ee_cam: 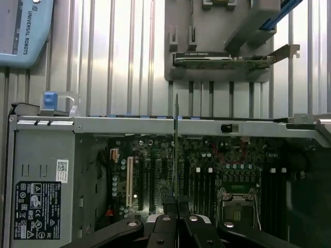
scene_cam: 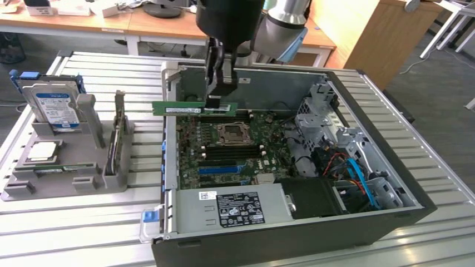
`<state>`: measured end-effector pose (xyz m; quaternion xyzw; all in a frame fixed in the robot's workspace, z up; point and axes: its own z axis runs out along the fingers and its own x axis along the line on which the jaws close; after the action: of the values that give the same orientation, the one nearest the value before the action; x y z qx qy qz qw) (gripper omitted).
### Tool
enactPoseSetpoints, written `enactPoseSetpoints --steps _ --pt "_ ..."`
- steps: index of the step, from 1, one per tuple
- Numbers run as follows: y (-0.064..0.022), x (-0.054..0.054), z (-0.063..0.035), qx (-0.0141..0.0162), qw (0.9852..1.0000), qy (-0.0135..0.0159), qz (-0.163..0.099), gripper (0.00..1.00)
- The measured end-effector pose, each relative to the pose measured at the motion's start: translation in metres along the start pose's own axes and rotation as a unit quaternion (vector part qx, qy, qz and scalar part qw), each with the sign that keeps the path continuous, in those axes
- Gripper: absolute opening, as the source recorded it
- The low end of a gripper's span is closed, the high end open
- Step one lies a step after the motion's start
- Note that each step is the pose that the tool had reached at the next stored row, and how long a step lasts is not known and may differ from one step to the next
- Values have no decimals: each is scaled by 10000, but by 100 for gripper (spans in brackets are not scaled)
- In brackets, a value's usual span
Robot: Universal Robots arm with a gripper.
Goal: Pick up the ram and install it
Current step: 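Pick up the ram and move it above insertion slot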
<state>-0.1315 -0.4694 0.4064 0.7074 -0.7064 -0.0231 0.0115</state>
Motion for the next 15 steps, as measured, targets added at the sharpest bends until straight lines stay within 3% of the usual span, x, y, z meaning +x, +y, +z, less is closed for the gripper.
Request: enactPoseSetpoints --steps 15 --pt "-551 18 -26 0 10000 0 0 12"
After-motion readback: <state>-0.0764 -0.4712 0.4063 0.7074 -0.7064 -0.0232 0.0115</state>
